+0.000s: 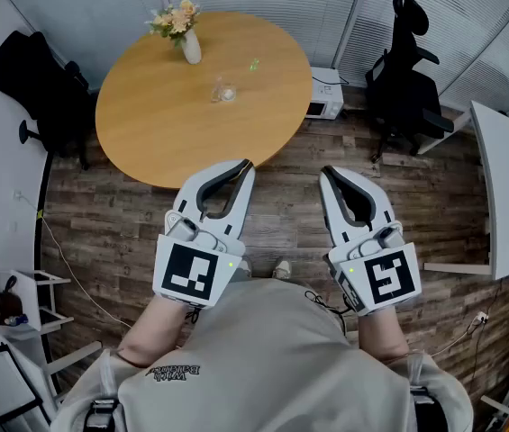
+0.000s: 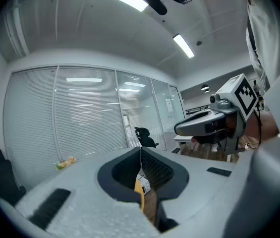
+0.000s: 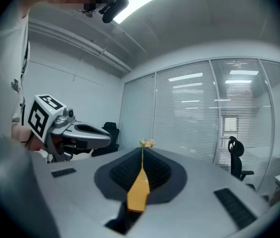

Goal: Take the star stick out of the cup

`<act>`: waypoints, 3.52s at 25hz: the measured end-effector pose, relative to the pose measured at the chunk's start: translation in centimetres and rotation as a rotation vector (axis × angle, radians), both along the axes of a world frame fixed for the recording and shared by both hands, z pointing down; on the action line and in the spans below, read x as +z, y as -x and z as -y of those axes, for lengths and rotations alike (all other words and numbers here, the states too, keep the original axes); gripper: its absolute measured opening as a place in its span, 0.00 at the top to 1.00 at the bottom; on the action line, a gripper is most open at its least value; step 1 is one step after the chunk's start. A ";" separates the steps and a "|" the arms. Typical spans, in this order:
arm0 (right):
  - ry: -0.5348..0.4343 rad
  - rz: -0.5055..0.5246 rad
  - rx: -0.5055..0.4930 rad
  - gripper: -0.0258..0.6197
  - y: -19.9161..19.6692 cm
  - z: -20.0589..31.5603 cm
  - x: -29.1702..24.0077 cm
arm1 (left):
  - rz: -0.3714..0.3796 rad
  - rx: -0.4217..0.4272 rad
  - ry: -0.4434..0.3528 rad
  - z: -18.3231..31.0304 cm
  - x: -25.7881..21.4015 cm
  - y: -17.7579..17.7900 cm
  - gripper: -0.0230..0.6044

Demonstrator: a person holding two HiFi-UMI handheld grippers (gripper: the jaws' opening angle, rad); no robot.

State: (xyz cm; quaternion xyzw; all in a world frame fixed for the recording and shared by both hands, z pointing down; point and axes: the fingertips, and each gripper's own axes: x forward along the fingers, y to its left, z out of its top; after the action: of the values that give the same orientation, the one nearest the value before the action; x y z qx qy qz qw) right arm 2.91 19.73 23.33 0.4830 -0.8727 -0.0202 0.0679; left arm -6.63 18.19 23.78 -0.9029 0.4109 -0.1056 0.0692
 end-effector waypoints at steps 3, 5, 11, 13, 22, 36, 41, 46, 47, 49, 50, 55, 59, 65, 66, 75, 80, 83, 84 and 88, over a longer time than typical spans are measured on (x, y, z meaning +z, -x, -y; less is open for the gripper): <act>-0.002 0.010 -0.002 0.91 -0.4 0.4 0.1 | 0.006 0.006 -0.007 0.1 -0.1 -0.5 0.93; -0.005 0.024 0.000 0.91 -0.8 0.5 -0.1 | 0.003 0.008 -0.003 0.2 -0.1 -0.8 0.93; -0.010 0.030 0.003 0.91 -1.9 1.1 -0.1 | 0.009 -0.002 0.006 0.5 0.3 -1.6 0.93; -0.009 0.028 0.002 0.91 -2.2 1.2 -0.1 | 0.012 -0.001 0.004 0.6 0.3 -2.0 0.93; -0.007 0.025 -0.013 0.91 -4.9 1.6 0.6 | 0.014 -0.010 -0.003 1.1 0.5 -4.9 0.93; -0.022 0.026 -0.051 0.91 -8.6 1.7 1.3 | 0.028 -0.031 -0.025 0.8 0.7 -9.1 0.93; -0.014 0.021 -0.062 0.91 -9.0 2.4 2.1 | 0.038 -0.038 -0.013 1.7 1.6 -9.2 0.93; -0.007 0.024 -0.060 0.91 -9.3 3.2 2.6 | 0.046 -0.023 -0.020 2.6 2.0 -9.9 0.93; -0.005 0.023 -0.058 0.91 -9.3 3.5 2.7 | 0.044 -0.018 -0.021 2.9 2.0 -10.0 0.93; 0.001 0.018 -0.056 0.91 -9.6 4.0 3.0 | 0.041 -0.010 -0.022 3.5 2.2 -10.3 0.93; 0.004 0.014 -0.055 0.91 -9.8 4.4 3.1 | 0.039 -0.009 -0.021 3.9 2.3 -10.4 0.93; 0.020 0.030 -0.065 0.91 -9.7 6.4 3.5 | 0.030 -0.013 -0.020 5.9 2.8 -10.0 0.93; 0.016 0.068 -0.102 0.91 -8.4 7.9 2.9 | 0.012 -0.029 0.000 7.4 3.1 -9.2 0.93; 0.025 0.073 -0.096 0.91 -7.4 11.5 3.3 | 0.024 -0.032 0.006 11.0 3.6 -8.0 0.93; 0.028 0.072 -0.094 0.91 -7.2 12.1 3.3 | 0.027 -0.032 0.008 11.7 3.7 -7.7 0.93; 0.045 0.062 -0.077 0.91 -4.7 18.8 2.8 | 0.021 -0.024 0.024 18.4 2.9 -5.3 0.93; 0.055 0.050 -0.065 0.91 -3.3 22.2 2.6 | 0.028 -0.017 0.026 21.8 3.2 -3.5 0.93; 0.065 0.059 -0.068 0.91 -2.1 24.6 2.3 | 0.021 -0.020 0.033 24.3 3.3 -2.3 0.93; 0.065 0.062 -0.071 0.91 -1.6 25.4 2.2 | 0.014 -0.021 0.033 25.1 3.2 -2.0 0.93; 0.061 0.053 -0.076 0.91 0.2 28.7 1.8 | -0.003 -0.027 0.036 28.3 2.9 -0.4 0.93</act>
State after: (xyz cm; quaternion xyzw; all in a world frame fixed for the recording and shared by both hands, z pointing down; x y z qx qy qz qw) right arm 2.70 -9.01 25.11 0.4478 -0.8921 0.0165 0.0584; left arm -6.26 -10.07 26.63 -0.8985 0.4211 -0.1126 0.0512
